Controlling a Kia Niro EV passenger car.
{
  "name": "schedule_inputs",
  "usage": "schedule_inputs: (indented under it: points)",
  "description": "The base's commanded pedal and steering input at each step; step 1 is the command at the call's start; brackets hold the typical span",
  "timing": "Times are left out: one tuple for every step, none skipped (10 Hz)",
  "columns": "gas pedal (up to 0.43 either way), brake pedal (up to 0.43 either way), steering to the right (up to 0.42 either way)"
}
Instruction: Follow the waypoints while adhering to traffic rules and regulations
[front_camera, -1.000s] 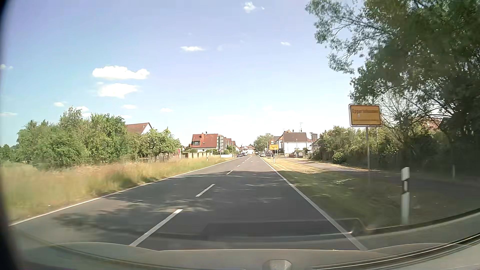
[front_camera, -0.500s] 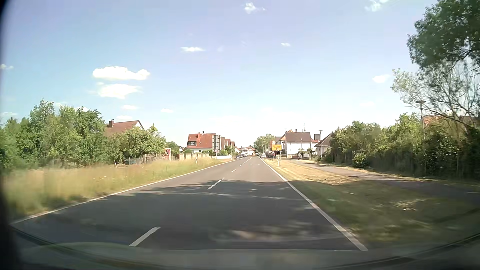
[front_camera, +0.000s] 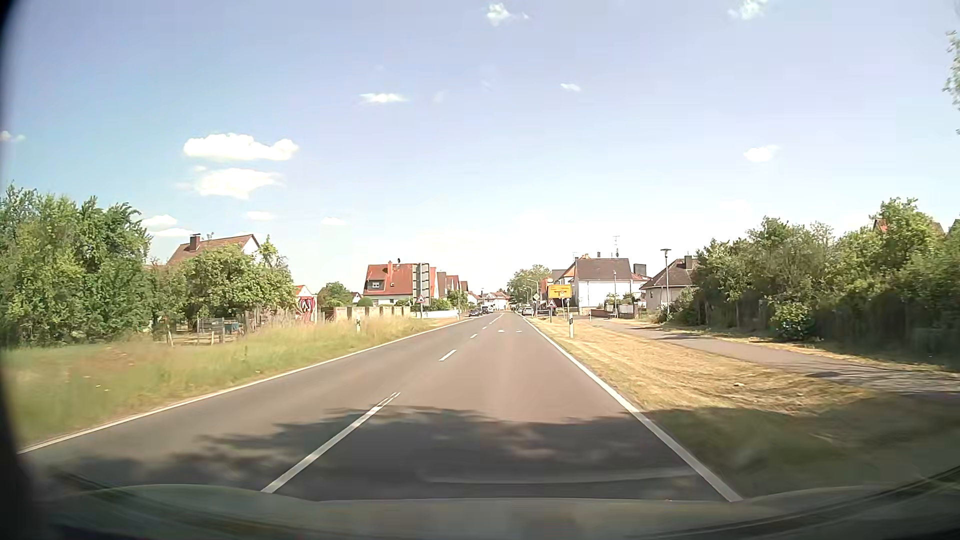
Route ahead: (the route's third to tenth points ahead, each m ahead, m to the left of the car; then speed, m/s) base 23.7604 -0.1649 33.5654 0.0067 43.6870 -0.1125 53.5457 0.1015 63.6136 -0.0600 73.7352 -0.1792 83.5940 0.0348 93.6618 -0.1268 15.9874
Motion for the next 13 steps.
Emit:
schedule_inputs:
  points:
    - [0.000,0.037,0.000]
    - [0.000,0.030,0.000]
    - [0.000,0.030,0.000]
    - [0.000,0.030,0.000]
    - [0.000,0.030,0.000]
    - [0.000,0.030,0.000]
    - [0.000,0.030,0.000]
    - [0.000,0.030,0.000]
    - [0.000,0.037,0.000]
    - [0.000,0.037,0.000]
    - [0.000,0.037,0.000]
    - [0.000,0.037,0.000]
    - [0.000,0.037,0.000]
